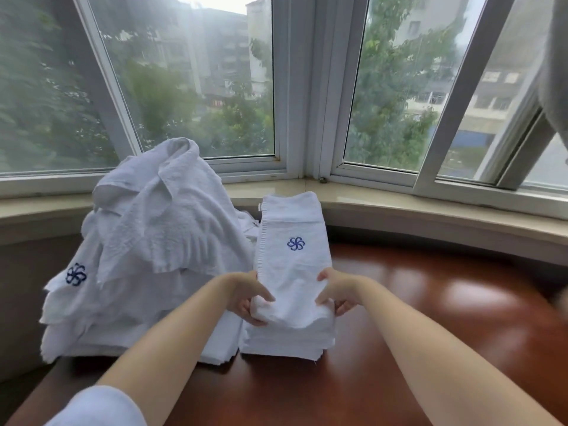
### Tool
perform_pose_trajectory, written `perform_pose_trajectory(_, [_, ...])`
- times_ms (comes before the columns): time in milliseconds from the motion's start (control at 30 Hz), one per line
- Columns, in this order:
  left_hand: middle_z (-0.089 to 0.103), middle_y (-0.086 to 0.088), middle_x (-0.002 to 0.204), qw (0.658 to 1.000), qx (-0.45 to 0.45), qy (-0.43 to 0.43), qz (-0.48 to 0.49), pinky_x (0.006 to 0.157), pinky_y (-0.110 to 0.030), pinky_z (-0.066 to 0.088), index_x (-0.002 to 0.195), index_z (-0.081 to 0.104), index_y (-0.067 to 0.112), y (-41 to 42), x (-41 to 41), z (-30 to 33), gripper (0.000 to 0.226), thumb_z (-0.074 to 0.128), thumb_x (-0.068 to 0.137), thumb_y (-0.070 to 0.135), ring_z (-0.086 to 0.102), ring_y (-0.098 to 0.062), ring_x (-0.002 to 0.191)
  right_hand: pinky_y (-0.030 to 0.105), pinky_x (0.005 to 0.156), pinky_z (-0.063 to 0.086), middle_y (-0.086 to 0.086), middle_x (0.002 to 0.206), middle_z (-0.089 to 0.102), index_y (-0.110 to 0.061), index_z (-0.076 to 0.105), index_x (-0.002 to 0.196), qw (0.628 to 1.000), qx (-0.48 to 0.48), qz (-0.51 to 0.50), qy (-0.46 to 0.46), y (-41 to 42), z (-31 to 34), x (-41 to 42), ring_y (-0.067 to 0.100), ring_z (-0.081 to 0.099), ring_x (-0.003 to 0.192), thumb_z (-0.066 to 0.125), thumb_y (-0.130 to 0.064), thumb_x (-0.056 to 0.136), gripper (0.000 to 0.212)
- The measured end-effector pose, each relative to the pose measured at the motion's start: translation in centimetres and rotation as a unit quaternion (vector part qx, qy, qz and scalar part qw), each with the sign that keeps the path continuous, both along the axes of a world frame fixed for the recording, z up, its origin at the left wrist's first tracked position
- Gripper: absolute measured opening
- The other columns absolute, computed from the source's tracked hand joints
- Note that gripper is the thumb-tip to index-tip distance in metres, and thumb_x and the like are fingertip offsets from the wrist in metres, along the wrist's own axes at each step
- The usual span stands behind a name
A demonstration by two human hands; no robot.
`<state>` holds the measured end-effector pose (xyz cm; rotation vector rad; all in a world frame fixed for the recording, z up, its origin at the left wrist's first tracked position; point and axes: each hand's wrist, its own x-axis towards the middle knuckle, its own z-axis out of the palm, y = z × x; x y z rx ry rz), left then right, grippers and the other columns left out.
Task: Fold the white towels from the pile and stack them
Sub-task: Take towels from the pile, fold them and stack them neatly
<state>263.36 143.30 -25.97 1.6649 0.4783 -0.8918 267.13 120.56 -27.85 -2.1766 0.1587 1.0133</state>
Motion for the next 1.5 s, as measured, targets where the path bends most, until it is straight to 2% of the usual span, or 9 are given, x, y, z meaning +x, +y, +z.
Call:
perform_pose_trajectory(100, [0.055, -0.013, 0.115, 0.995, 0.081, -0.056, -0.005, 0.069, -0.039, 0.057, 0.13, 0.045, 0.016, 0.0, 0.6, -1.1, 0.035, 0.052, 0.096, 0.013, 0.061, -0.028, 0.082, 0.033, 0.072, 0.056, 0.01, 0.095, 0.051, -0.026, 0.036, 0.135, 0.999, -0.003, -0.008, -0.036, 0.0, -0.2, 0.6, 0.018, 0.048, 0.068, 0.065, -0.018, 0.086, 0.058])
perform_pose_trajectory(233, [0.054, -0.008, 0.077, 0.982, 0.093, -0.136, 0.095, 0.046, -0.022, 0.047, 0.11, 0.054, 0.01, 0.0, 2.7, -0.9, 0.015, 0.05, 0.095, 0.011, 0.052, -0.018, 0.051, 0.029, 0.072, 0.047, 0.003, 0.119, 0.047, -0.022, 0.031, 0.14, 0.985, 0.069, -0.101, -0.122, 0.7, -0.4, 1.7, 0.018, 0.053, 0.092, 0.06, -0.018, 0.089, 0.06])
perform_pose_trajectory(433, [0.059, -0.012, 0.098, 0.974, 0.049, -0.168, 0.146, 0.057, -0.027, 0.05, 0.124, 0.044, 0.017, 0.1, 6.5, -1.7, 0.033, 0.051, 0.093, 0.006, 0.057, -0.02, 0.066, 0.019, 0.06, 0.043, 0.011, 0.135, 0.046, -0.011, 0.035, 0.142, 0.953, 0.127, -0.193, -0.195, 1.5, -1.8, 4.7, 0.017, 0.051, 0.097, 0.051, 0.001, 0.089, 0.056])
perform_pose_trajectory(567, [0.058, -0.007, 0.089, 0.967, 0.046, -0.195, 0.158, 0.052, -0.025, 0.048, 0.104, 0.046, 0.02, 0.5, 11.2, -1.1, 0.017, 0.053, 0.094, 0.008, 0.057, -0.016, 0.062, 0.026, 0.079, 0.045, 0.011, 0.131, 0.051, -0.014, 0.038, 0.14, 0.948, 0.113, -0.209, -0.211, 1.8, -1.5, 8.5, 0.023, 0.056, 0.106, 0.049, -0.004, 0.09, 0.052])
perform_pose_trajectory(667, [0.058, -0.006, 0.103, 0.968, 0.042, -0.198, 0.146, 0.057, -0.027, 0.049, 0.132, 0.041, 0.02, 0.7, 15.3, -1.5, 0.042, 0.055, 0.094, 0.013, 0.06, -0.018, 0.077, 0.029, 0.082, 0.047, 0.009, 0.129, 0.052, -0.019, 0.038, 0.14, 0.947, 0.104, -0.211, -0.22, 2.2, -1.7, 11.7, 0.024, 0.057, 0.106, 0.049, -0.01, 0.09, 0.052])
perform_pose_trajectory(900, [0.051, -0.007, 0.124, 0.944, 0.084, -0.282, 0.148, 0.073, -0.028, 0.046, 0.145, 0.034, 0.018, 0.2, 23.6, -3.9, 0.064, 0.052, 0.087, -0.002, 0.056, -0.024, 0.102, 0.027, 0.079, 0.04, 0.004, 0.136, 0.045, -0.022, 0.042, 0.138, 0.946, 0.082, -0.179, -0.257, 3.2, -2.6, 19.4, 0.016, 0.048, 0.101, 0.05, -0.017, 0.093, 0.045])
perform_pose_trajectory(1033, [0.056, -0.003, 0.119, 0.883, 0.105, -0.42, 0.181, 0.072, -0.024, 0.047, 0.136, 0.044, 0.026, -0.6, 26.2, -4.3, 0.059, 0.042, 0.087, -0.008, 0.057, -0.023, 0.104, 0.024, 0.075, 0.037, -0.001, 0.127, 0.047, -0.025, 0.049, 0.127, 0.871, 0.055, -0.224, -0.434, 4.3, -2.6, 21.7, 0.011, 0.048, 0.097, 0.044, -0.015, 0.097, 0.033])
perform_pose_trajectory(1267, [0.023, -0.008, 0.151, 0.822, 0.375, -0.429, -0.001, 0.109, -0.035, 0.031, 0.148, 0.032, 0.018, -1.0, 25.4, -6.9, 0.053, 0.048, 0.097, 0.015, 0.027, -0.027, 0.135, 0.036, 0.105, 0.033, 0.006, 0.149, 0.023, -0.022, 0.044, 0.139, 0.903, -0.155, -0.155, -0.369, 4.0, -4.7, 21.0, 0.024, 0.028, 0.134, 0.043, -0.025, 0.098, 0.041])
perform_pose_trajectory(1500, [-0.005, -0.004, 0.162, 0.746, 0.49, -0.415, -0.174, 0.12, -0.045, 0.001, 0.154, 0.004, 0.025, -2.2, 19.9, -8.2, 0.055, 0.024, 0.103, 0.023, -0.008, -0.022, 0.149, 0.036, 0.117, 0.008, 0.001, 0.161, -0.007, -0.027, 0.016, 0.152, 0.924, -0.178, -0.03, -0.338, 4.7, -5.8, 16.1, 0.021, -0.001, 0.147, 0.03, -0.041, 0.102, 0.054])
